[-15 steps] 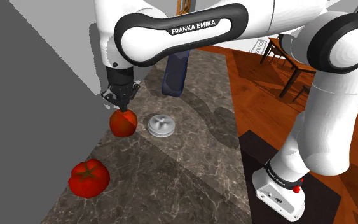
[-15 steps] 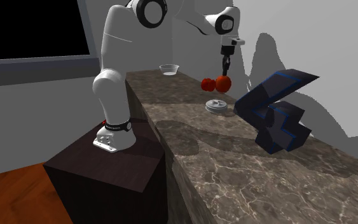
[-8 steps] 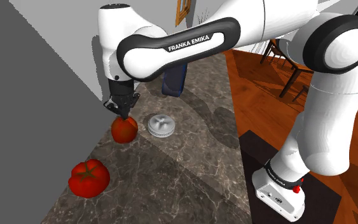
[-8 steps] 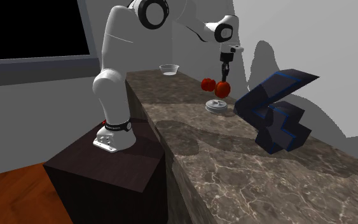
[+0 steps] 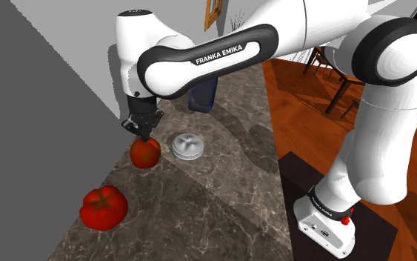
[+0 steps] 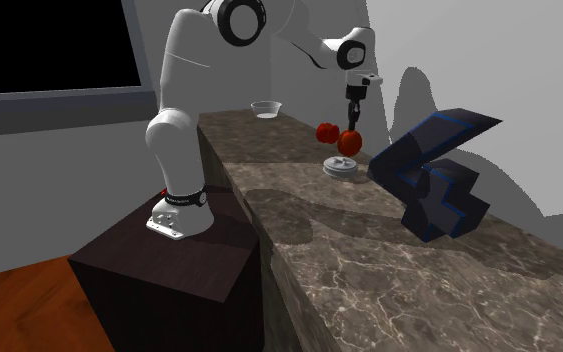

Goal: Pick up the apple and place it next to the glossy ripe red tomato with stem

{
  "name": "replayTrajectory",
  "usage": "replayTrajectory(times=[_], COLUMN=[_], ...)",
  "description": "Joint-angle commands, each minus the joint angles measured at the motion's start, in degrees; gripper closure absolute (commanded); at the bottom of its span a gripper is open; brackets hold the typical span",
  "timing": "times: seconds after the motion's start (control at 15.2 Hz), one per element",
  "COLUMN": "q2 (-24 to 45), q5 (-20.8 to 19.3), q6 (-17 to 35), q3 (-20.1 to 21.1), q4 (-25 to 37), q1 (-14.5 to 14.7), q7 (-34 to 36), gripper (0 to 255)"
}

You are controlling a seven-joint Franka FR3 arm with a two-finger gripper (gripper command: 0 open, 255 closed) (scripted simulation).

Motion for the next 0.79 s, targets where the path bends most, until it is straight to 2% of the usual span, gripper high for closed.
replayTrajectory(times=[0.0, 0.33, 0.59, 0.73], q2=[0.0, 0.0, -1.9, -1.9], q5=[0.0, 0.0, 0.8, 0.8], q6=[0.0, 0.0, -6.5, -6.5], q3=[0.0, 0.0, 0.3, 0.3], q4=[0.0, 0.0, 4.8, 4.8], q1=[0.0, 0.0, -0.1, -0.1], q7=[0.0, 0.0, -0.5, -0.5], gripper=[0, 0, 0, 0])
